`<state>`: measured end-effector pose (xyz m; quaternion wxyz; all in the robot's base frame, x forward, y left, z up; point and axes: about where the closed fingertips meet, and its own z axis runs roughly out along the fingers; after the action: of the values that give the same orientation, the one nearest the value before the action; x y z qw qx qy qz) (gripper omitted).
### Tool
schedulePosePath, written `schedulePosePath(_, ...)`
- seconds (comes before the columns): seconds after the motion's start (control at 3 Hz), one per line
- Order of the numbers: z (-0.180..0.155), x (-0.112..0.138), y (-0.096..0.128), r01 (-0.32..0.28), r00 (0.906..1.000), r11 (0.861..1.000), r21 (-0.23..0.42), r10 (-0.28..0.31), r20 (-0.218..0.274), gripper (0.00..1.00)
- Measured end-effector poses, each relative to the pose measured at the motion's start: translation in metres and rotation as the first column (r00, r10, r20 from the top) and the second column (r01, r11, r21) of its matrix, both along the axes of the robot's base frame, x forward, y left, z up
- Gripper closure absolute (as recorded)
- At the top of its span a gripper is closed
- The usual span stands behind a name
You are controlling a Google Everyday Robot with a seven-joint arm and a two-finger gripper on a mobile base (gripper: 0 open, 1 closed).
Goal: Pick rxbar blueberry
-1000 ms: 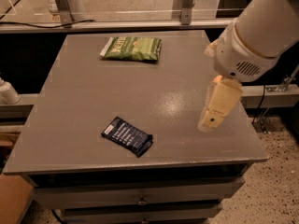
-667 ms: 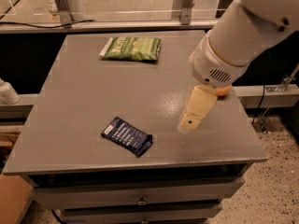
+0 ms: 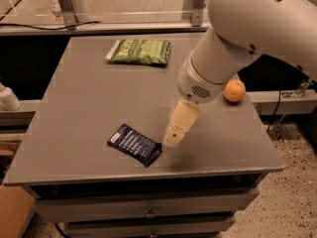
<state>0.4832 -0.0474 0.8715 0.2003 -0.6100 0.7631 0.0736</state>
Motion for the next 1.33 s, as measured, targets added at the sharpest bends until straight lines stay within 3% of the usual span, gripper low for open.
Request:
schedulePosePath(0.33,-0.002,0.001,0.002,0.0,1.0,1.0,0.002,0.0,-0.002,0.0)
schedulePosePath(0.67,-0.03,-0.04,0.048,-0.021,0.9981,1.0,0.019,0.022,-0.058,0.0)
schedulePosePath(1.33,-0.033,-0.043,0.051,-0.01,0.9983,0.999,0.03,0.012,-0.058,0.0)
